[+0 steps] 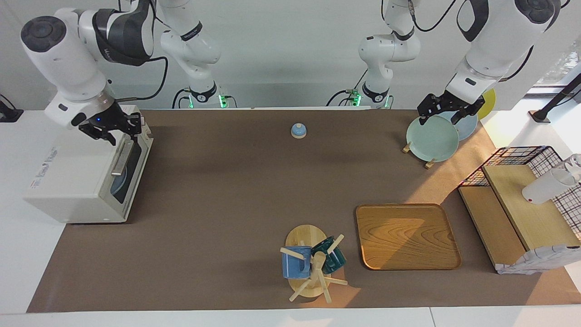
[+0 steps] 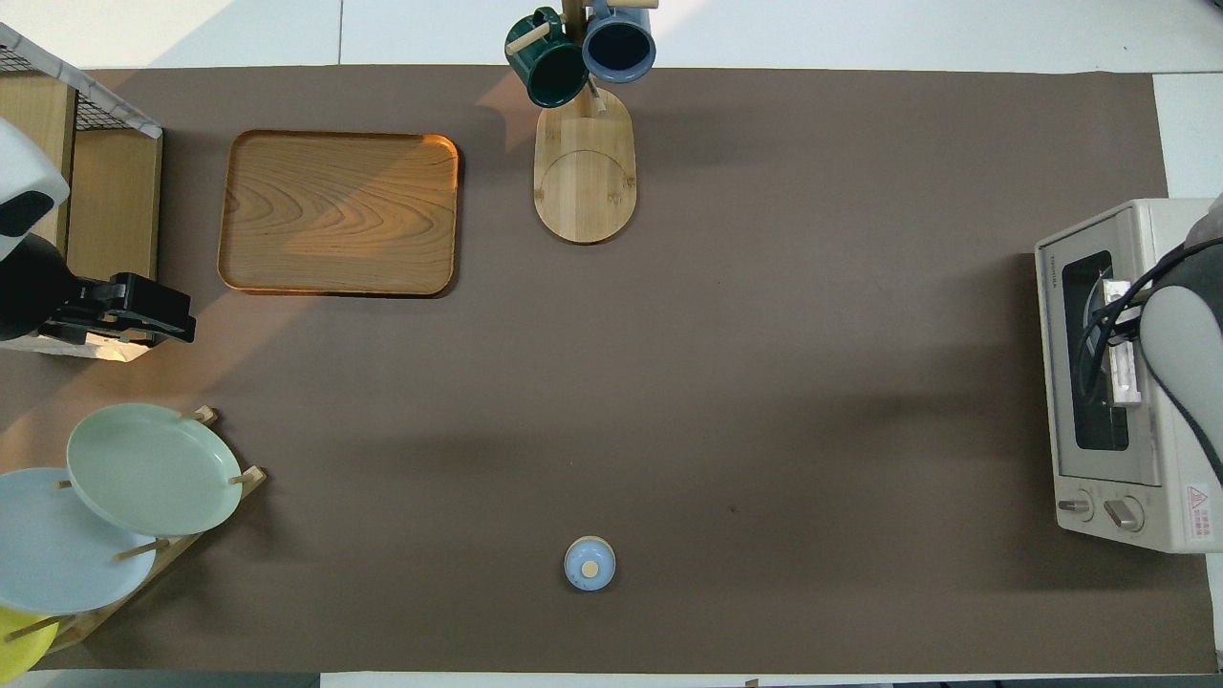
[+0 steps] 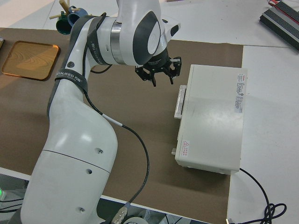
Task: Put eggplant into oven
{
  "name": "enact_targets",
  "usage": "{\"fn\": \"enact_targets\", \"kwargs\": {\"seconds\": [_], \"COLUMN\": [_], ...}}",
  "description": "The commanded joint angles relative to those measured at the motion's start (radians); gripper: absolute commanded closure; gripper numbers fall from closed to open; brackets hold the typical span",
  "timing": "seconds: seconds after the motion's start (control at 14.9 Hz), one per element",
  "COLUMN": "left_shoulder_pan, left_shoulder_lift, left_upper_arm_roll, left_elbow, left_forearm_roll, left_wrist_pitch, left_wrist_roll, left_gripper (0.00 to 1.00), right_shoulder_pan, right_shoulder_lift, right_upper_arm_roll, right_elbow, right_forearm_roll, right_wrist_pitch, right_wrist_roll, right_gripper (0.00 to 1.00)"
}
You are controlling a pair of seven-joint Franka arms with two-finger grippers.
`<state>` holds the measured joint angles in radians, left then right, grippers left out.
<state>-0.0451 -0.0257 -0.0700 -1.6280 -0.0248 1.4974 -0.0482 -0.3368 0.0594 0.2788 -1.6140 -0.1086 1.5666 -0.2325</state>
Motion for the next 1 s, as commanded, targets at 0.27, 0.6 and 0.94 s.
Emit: {"fn": "enact_targets", "kwargs": {"seconds": [0.27,0.6,0.94], "left_shoulder_pan": [0.011,0.011,0.011], "left_shoulder_lift": [-0.010,-0.010,-0.010], "left_upper_arm_roll": [-0.008,-0.008,-0.008], "left_elbow": [0.000,0.000,0.000], "left_forearm_roll": [0.022,0.022,0.022], "left_wrist_pitch": [0.006,0.007,0.006], "left_wrist_roll": [0.004,0.004,0.004], "left_gripper": [0.00,0.00,0.00], "right_shoulder_pan": [0.041,0.086,0.139], "right_shoulder_lift": [0.017,-0.052,-0.049], "right_upper_arm_roll": [-0.021,-0.043,-0.095], "right_elbow": [0.028,-0.026,-0.021], "right_forearm_roll": [0.047,0.070,0.072], "right_wrist_pitch": [-0.042,-0.080,-0.071], "right_wrist_roll": [0.203,0.261,0.231], "right_gripper": [0.00,0.00,0.00]}}
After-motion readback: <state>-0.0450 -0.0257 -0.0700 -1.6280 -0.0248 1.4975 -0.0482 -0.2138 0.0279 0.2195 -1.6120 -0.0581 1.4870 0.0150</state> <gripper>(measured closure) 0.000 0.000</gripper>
